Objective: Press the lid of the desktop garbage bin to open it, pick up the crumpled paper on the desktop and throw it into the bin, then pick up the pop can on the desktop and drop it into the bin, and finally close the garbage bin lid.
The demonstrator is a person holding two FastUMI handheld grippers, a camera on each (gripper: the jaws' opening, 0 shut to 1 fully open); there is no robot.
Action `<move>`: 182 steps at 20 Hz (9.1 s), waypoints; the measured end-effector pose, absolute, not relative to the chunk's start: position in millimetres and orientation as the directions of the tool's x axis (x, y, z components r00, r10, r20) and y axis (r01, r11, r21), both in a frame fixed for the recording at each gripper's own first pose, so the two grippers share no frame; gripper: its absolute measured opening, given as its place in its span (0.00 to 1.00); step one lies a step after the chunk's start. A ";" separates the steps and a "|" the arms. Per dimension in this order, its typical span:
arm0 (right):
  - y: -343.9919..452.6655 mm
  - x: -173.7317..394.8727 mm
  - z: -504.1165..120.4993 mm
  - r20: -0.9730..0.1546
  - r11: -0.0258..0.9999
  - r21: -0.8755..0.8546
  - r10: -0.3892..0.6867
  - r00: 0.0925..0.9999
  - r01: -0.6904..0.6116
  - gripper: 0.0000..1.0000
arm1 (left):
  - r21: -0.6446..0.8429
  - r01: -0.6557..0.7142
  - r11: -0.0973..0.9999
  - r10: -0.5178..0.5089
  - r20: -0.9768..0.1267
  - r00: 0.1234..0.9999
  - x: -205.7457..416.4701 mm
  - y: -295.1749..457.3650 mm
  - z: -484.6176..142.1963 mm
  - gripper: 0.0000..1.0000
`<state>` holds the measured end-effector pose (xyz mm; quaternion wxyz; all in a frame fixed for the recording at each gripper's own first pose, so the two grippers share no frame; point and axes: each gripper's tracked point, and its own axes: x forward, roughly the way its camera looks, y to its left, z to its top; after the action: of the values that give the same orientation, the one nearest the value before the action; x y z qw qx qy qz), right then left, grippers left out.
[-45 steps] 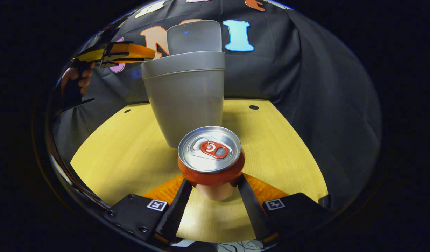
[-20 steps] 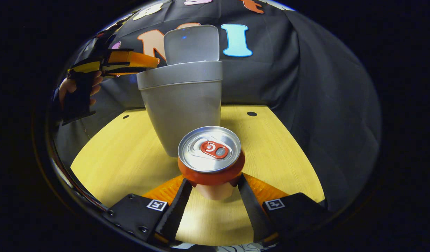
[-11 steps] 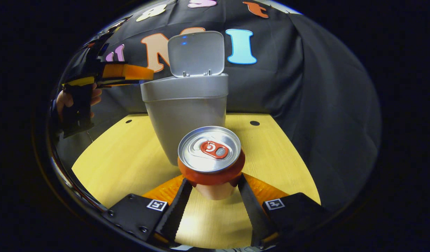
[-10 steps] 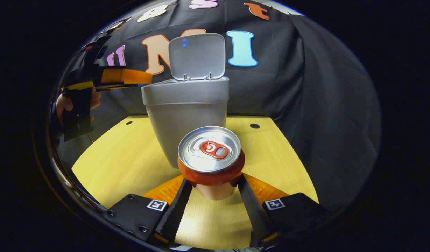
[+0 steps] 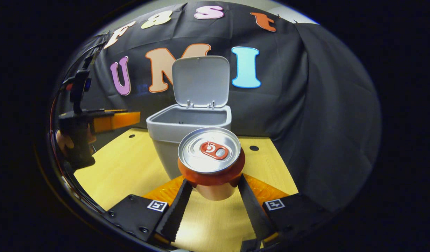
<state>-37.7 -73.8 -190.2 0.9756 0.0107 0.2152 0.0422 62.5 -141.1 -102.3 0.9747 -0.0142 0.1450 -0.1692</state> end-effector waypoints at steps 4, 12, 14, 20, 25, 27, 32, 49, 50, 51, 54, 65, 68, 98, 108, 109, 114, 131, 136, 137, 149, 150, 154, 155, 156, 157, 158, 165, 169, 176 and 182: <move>-73.0 -29.9 -165.6 -0.391 0.995 0.028 0.094 0.916 -0.091 0.86 | -0.067 0.286 0.956 -0.293 -0.298 0.909 51.6 -118.9 -112.7 0.86; -66.5 -9.1 -118.9 -0.345 0.993 0.012 0.115 0.932 -0.118 0.86 | -0.054 0.205 0.977 -0.211 -0.334 0.919 31.9 -78.5 -131.4 0.86; -64.6 -3.3 -109.3 -0.330 0.992 0.007 0.120 0.936 -0.125 0.86 | -0.052 0.190 0.980 -0.196 -0.337 0.921 27.3 -70.9 -133.6 0.86; -58.6 16.1 -84.8 -0.293 0.991 0.003 0.128 0.948 -0.133 0.83 | -0.040 0.140 0.989 -0.146 -0.347 0.926 15.6 -44.1 -139.2 0.86; -54.5 31.6 -74.3 -0.277 0.990 0.005 0.136 0.951 -0.140 0.85 | -0.041 0.092 0.995 -0.101 -0.357 0.929 6.4 -20.2 -144.8 0.86; -53.6 38.4 -72.1 -0.273 0.990 -0.007 0.137 0.952 -0.144 0.82 | -0.040 0.071 0.997 -0.081 -0.364 0.928 3.8 -11.1 -147.7 0.86; -48.4 53.1 -64.7 -0.263 0.988 -0.026 0.139 0.955 -0.151 0.86 | -0.041 0.031 0.999 -0.045 -0.385 0.922 -1.3 6.6 -157.9 0.86; -44.5 88.4 -117.8 -0.396 0.985 -0.080 0.109 0.912 -0.153 0.85 | -0.019 -0.020 1.000 0.010 -0.407 0.913 -2.9 31.8 -170.2 0.86; -45.3 88.5 -121.5 -0.405 0.985 -0.079 0.109 0.908 -0.154 0.83 | -0.020 -0.020 1.000 0.010 -0.408 0.913 -3.0 31.6 -171.9 0.86; -45.1 88.2 -124.8 -0.418 0.985 -0.075 0.109 0.902 -0.154 0.85 | -0.020 -0.019 1.000 0.009 -0.410 0.912 -2.8 31.1 -171.4 0.86; -47.5 88.2 -133.1 -0.441 0.986 -0.066 0.106 0.891 -0.151 0.86 | -0.015 -0.013 1.000 0.005 -0.410 0.912 -1.5 29.3 -171.7 0.86; -46.9 90.2 -152.5 -0.492 0.987 -0.052 0.108 0.864 -0.153 0.84 | -0.004 0.000 1.000 -0.001 -0.409 0.912 0.7 26.1 -170.7 0.86; -47.6 93.3 -154.3 -0.493 0.988 -0.045 0.107 0.863 -0.148 0.84 | -0.001 0.001 1.000 -0.001 -0.407 0.913 1.5 26.4 -170.0 0.86; -35.8 124.4 -65.3 -0.327 0.988 -0.061 0.118 0.938 -0.145 0.88 | -0.009 -0.009 1.000 0.004 -0.397 0.918 -1.7 36.9 -171.5 0.86; -12.5 155.8 -4.3 -0.223 0.980 -0.097 0.147 0.964 -0.172 0.88 | -0.012 -0.027 1.000 0.020 -0.401 0.916 -6.3 51.5 -176.0 0.86; -11.6 158.7 1.4 -0.213 0.980 -0.097 0.147 0.966 -0.171 0.88 | -0.010 -0.031 0.999 0.024 -0.401 0.916 -6.4 53.4 -175.8 0.85; -10.8 177.9 37.1 -0.136 0.983 -0.100 0.143 0.980 -0.157 0.87 | -0.002 -0.044 0.999 0.040 -0.400 0.916 -6.0 61.2 -176.8 0.86; -11.5 242.5 66.6 -0.057 0.994 -0.055 0.096 0.994 -0.099 0.87 | 0.008 -0.110 0.994 0.103 -0.416 0.903 -3.3 86.4 -185.0 0.86; -17.7 252.8 56.0 -0.095 0.996 -0.038 0.081 0.992 -0.085 0.87 | 0.025 -0.109 0.994 0.109 -0.402 0.909 -0.7 88.4 -180.8 0.86; -17.4 253.3 53.3 -0.104 0.996 -0.036 0.081 0.991 -0.085 0.87 | 0.026 -0.107 0.994 0.108 -0.399 0.910 0.3 88.1 -179.8 0.87; -12.7 218.5 36.6 -0.158 0.993 -0.005 0.118 0.980 -0.121 0.84 | 0.017 -0.090 0.996 0.089 -0.390 0.916 -3.2 81.1 -175.8 0.86; -12.3 212.8 33.4 -0.163 0.992 0.001 0.124 0.979 -0.125 0.83 | 0.018 -0.086 0.996 0.086 -0.388 0.918 -3.8 80.0 -174.5 0.86; -12.4 193.0 24.2 -0.184 0.990 0.010 0.137 0.973 -0.138 0.84 | 0.027 -0.068 0.997 0.073 -0.377 0.923 -4.3 74.6 -171.4 0.87; -12.5 187.8 21.7 -0.186 0.990 0.008 0.138 0.973 -0.139 0.83 | 0.028 -0.063 0.998 0.069 -0.376 0.924 -4.5 72.2 -171.0 0.86; -11.7 183.2 18.9 -0.188 0.990 0.008 0.139 0.972 -0.140 0.84 | 0.028 -0.059 0.998 0.065 -0.374 0.925 -4.8 70.2 -170.1 0.87; -11.6 178.5 16.1 -0.191 0.990 0.006 0.139 0.972 -0.141 0.84 | 0.026 -0.055 0.998 0.061 -0.372 0.926 -5.9 68.4 -169.7 0.86; -11.5 175.1 13.5 -0.193 0.990 0.005 0.140 0.971 -0.141 0.84 | 0.023 -0.053 0.998 0.058 -0.370 0.927 -5.8 67.1 -169.4 0.86; -8.9 147.4 -9.6 -0.222 0.989 -0.003 0.144 0.964 -0.148 0.86 | 0.027 -0.052 0.998 0.058 -0.358 0.932 -13.1 64.6 -163.4 0.86; -5.9 134.8 -26.5 -0.252 0.988 -0.004 0.145 0.957 -0.151 0.84 | 0.024 -0.052 0.998 0.057 -0.358 0.932 -17.4 62.9 -163.7 0.86; 0.4 112.6 -69.5 -0.320 0.986 -0.034 0.146 0.936 -0.166 0.84 | 0.028 -0.037 0.999 0.045 -0.356 0.933 -19.5 58.9 -161.0 0.86; 1.7 102.8 -93.4 -0.351 0.987 -0.032 0.137 0.926 -0.158 0.84 | 0.032 -0.024 0.999 0.033 -0.357 0.934 -19.1 56.9 -161.2 0.86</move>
<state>102.8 1.7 -93.4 0.9809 -0.0297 0.1768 0.0754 -19.1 56.9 -161.2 0.9832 0.0136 0.1816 0.0145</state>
